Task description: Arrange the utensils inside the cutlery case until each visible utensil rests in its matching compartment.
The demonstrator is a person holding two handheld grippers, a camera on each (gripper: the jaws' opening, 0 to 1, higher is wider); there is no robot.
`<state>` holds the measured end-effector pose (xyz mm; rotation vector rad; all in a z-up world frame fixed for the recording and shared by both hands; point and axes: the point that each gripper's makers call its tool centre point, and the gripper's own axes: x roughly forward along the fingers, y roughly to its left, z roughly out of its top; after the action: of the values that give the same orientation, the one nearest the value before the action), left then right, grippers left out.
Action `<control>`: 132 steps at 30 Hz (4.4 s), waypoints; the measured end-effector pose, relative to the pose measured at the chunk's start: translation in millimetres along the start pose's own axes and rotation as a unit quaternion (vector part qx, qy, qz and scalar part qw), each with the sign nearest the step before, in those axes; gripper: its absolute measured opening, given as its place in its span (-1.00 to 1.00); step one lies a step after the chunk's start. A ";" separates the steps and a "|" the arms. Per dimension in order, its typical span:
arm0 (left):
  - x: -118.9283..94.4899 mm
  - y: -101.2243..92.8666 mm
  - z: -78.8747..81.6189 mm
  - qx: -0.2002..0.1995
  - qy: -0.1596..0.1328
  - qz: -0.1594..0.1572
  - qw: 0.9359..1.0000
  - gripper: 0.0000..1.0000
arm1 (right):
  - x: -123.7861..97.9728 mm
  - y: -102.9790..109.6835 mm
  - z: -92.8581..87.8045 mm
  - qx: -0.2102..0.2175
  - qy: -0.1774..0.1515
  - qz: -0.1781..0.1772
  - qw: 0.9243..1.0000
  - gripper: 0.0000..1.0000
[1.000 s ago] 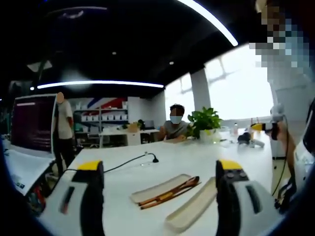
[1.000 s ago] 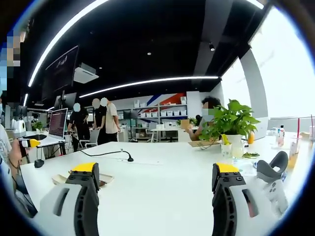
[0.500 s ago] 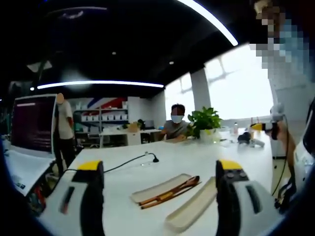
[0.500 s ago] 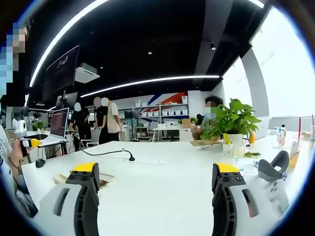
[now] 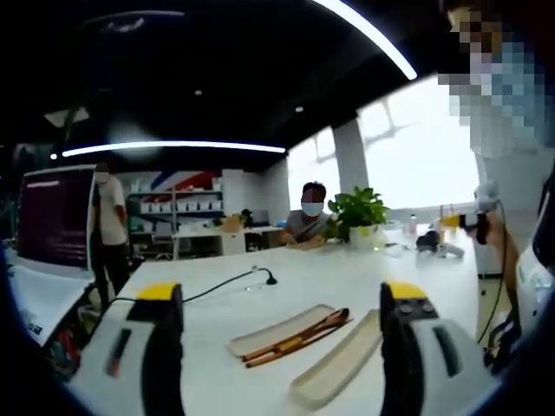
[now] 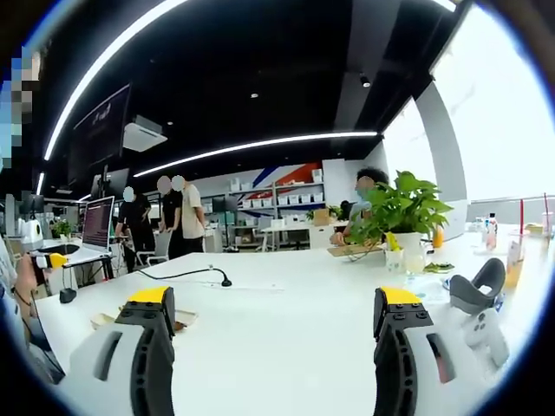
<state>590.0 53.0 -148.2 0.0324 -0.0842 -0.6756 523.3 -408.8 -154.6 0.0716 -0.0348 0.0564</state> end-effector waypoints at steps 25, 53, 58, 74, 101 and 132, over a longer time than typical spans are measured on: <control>2.9 6.9 -4.3 0.000 -0.006 0.012 1.000 1.00 | 26.4 28.1 22.6 -0.029 0.030 0.061 0.997 0.99; 25.7 4.2 -36.1 0.021 0.072 -0.043 0.996 0.85 | 96.2 126.1 1.1 -0.089 0.100 0.240 0.961 0.93; 36.5 5.9 -37.3 0.037 0.089 -0.058 0.994 0.78 | 104.8 138.8 -6.9 -0.099 0.112 0.258 0.955 0.90; 61.9 15.4 -54.4 0.082 0.154 -0.101 0.980 0.50 | 128.7 182.6 -23.1 -0.111 0.123 0.324 0.931 0.75; 88.3 10.6 -136.2 0.177 0.309 -0.210 0.910 -0.10 | 163.2 244.4 -81.7 -0.153 0.178 0.425 0.874 0.20; 84.5 13.6 -188.8 0.192 0.436 -0.279 0.834 -0.53 | 147.7 311.7 -179.8 -0.181 0.315 0.544 0.756 -0.53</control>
<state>680.8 11.2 -329.7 0.7784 0.7050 -1.1636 658.6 -77.3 -306.4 -0.3761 0.6055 1.2505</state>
